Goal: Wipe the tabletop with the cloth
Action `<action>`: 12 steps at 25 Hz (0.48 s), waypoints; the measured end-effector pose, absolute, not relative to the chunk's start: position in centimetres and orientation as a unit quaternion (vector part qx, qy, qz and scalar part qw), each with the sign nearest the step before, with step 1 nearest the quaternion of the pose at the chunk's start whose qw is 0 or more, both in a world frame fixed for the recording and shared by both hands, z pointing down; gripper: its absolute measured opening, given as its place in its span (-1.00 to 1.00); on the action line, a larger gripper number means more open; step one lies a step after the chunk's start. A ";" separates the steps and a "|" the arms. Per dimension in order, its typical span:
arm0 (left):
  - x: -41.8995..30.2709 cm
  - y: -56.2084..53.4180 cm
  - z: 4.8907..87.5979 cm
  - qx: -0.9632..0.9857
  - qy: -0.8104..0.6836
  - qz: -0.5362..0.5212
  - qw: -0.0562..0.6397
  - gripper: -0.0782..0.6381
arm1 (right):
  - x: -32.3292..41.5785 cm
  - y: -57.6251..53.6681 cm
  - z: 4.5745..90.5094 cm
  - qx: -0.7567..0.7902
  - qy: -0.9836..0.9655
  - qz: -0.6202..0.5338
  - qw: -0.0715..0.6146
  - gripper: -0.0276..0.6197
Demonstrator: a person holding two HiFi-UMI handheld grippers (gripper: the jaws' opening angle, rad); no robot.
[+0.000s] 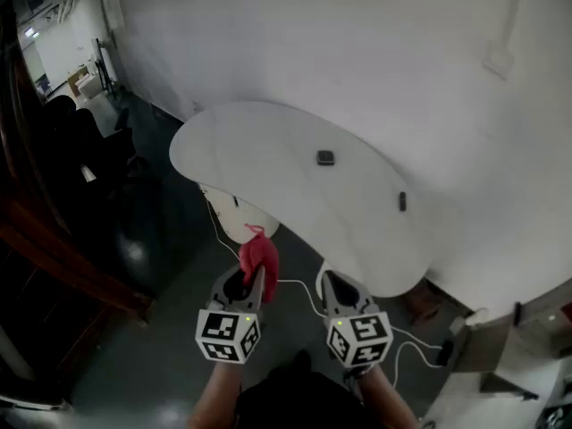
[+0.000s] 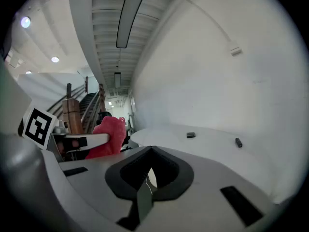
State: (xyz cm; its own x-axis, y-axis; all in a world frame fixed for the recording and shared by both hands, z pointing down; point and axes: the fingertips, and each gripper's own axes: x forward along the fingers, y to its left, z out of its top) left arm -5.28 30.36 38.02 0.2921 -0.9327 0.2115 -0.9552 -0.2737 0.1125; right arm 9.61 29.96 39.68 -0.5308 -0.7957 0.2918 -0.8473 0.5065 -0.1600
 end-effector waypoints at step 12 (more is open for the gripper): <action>-4.1 28.4 37.7 0.794 -0.597 0.050 0.105 -0.60 | 10.4 27.9 39.9 0.479 -0.860 0.144 0.102 -0.90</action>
